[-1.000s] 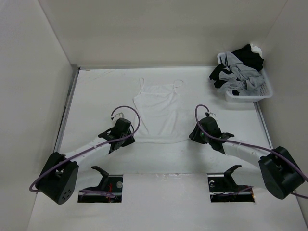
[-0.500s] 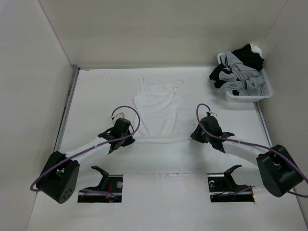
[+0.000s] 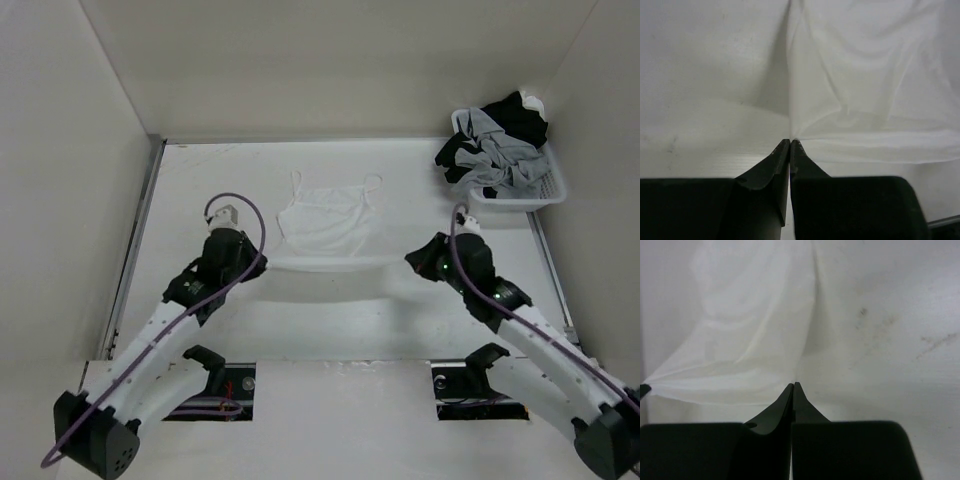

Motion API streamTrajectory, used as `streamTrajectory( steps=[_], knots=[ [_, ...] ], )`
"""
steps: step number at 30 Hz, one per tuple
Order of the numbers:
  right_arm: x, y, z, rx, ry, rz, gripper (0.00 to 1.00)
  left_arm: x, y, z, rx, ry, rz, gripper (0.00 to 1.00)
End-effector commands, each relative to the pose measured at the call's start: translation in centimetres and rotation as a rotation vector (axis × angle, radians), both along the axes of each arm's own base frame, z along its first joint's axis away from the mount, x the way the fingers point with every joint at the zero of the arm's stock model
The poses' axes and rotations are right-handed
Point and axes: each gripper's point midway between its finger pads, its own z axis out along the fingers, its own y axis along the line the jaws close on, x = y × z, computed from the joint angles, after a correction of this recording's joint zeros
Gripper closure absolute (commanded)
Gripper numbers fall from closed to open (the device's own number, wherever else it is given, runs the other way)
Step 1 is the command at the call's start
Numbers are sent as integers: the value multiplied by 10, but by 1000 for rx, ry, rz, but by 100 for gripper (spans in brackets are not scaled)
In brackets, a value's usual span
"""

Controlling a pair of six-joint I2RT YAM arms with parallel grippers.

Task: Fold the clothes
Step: Flatten the tank top out

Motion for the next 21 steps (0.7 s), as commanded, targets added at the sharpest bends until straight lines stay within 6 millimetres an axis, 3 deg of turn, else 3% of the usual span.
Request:
streamTrajectory(
  steps=[1, 7, 9, 11, 13, 15, 19, 21],
  knots=[
    [-3, -10, 106, 17, -214, -28, 100, 15, 15, 112, 2, -258, 29, 100],
    [-40, -23, 277, 78, -509, -18, 100, 2, 24, 284, -142, -607, 56, 100],
    [-52, -24, 323, 108, -585, -6, 100, -5, 25, 327, -192, -696, 58, 100],
    [-60, -21, 355, 122, -636, 15, 100, -9, 23, 354, -227, -749, 47, 100],
    [-62, -14, 370, 119, -659, 38, 100, -5, 17, 363, -253, -762, 37, 100],
    [-55, -2, 371, 97, -656, 59, 100, 5, 11, 356, -258, -740, 35, 100],
    [-12, 11, 341, 28, -604, 36, 100, 43, 4, 325, -247, -668, 65, 99],
    [17, 20, 318, 33, -562, 53, 100, 75, 6, 298, -246, -612, 90, 99]
  ],
)
